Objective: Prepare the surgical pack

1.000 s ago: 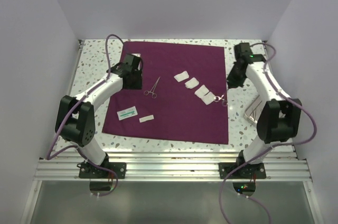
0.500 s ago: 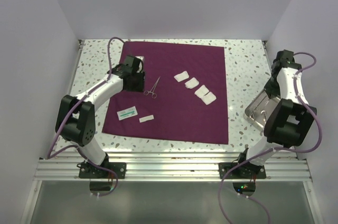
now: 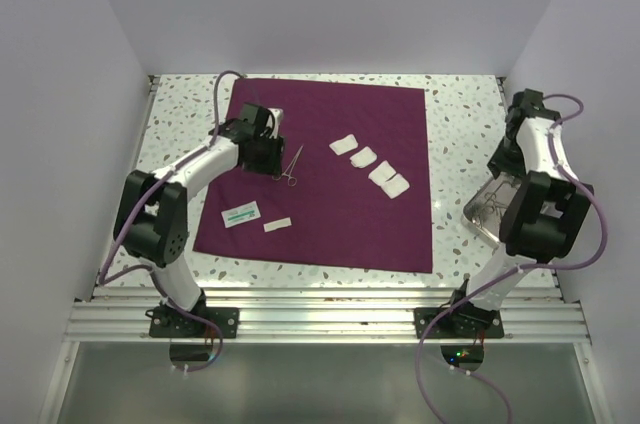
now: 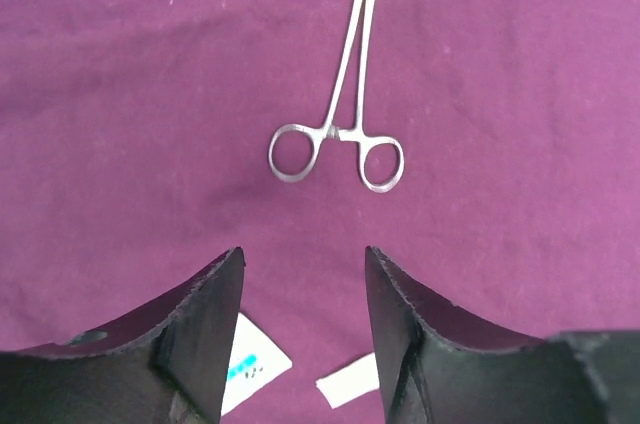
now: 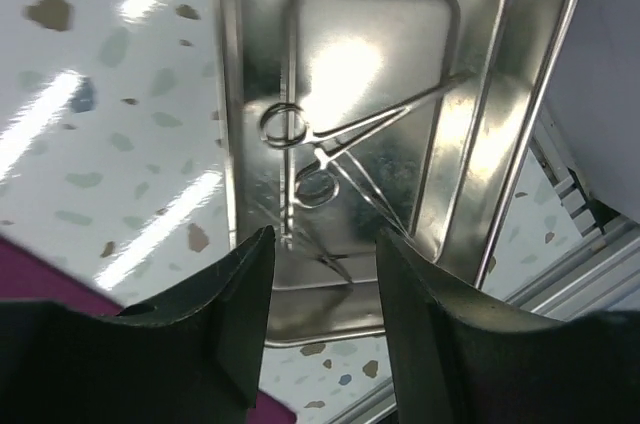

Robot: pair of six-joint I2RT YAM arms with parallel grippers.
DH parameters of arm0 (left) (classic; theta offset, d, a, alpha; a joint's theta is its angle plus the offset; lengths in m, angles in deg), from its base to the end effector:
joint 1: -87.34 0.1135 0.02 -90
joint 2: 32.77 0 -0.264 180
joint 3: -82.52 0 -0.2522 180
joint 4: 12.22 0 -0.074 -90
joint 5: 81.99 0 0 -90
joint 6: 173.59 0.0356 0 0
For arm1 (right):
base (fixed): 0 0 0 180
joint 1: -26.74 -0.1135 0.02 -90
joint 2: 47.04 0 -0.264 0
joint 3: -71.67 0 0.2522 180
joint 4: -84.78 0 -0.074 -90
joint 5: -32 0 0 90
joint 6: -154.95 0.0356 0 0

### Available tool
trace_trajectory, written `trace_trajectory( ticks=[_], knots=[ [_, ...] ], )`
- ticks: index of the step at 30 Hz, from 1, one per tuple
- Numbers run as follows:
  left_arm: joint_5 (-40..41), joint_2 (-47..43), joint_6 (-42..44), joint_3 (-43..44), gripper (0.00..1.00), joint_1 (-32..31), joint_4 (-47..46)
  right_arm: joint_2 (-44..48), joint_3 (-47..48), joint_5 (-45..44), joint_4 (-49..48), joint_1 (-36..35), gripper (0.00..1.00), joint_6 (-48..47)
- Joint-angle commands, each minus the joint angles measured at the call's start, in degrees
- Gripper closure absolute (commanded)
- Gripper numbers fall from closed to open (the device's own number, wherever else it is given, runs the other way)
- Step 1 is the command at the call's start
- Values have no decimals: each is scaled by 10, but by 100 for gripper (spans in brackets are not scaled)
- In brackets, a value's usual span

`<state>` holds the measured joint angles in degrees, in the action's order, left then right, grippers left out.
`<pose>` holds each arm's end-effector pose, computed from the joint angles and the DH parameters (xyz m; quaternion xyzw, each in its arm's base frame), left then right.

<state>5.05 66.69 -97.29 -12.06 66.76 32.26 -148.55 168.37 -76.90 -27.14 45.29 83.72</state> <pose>0.3413 -0.1301 0.2193 0.0647 0.9600 -0.1037 0.2518 0.3335 -0.1241 0.2481 0.3352 0.9164 -0.1621 0.1471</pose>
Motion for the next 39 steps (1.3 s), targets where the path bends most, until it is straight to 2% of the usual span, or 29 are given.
trace_trajectory(
  ticks=[1, 3, 5, 6, 9, 15, 19, 23, 33, 39],
  knots=[
    [1, 37, 24, 45, 48, 6, 5, 28, 94, 0, 48, -94, 50, 30],
    [1, 67, 29, 71, 58, 6, 19, 25, 130, 18, 58, -136, 50, 48],
    [-3, 86, 26, 82, 69, 6, 22, 24, 141, 76, 39, -204, 50, 65],
    [-6, 90, 23, 89, 72, 6, 23, 22, 149, 95, 28, -245, 50, 70],
    [-22, 95, 12, 96, 78, 3, 14, 5, 161, 132, 32, -305, 49, 85],
    [26, 104, -29, 101, 72, -28, 19, 13, 113, 179, 12, -344, 50, 88],
    [18, 118, -48, 110, 72, -53, 15, 39, 73, 184, -3, -347, 49, 75],
    [28, 153, -54, 139, 66, -71, 28, 55, 43, 188, -12, -348, 49, 59],
    [94, 196, -64, 168, 66, -86, 47, 72, 4, 211, -33, -348, 49, 59],
    [79, 197, -74, 144, 69, -86, 54, 67, 11, 216, -36, -347, 50, 60]
  ],
)
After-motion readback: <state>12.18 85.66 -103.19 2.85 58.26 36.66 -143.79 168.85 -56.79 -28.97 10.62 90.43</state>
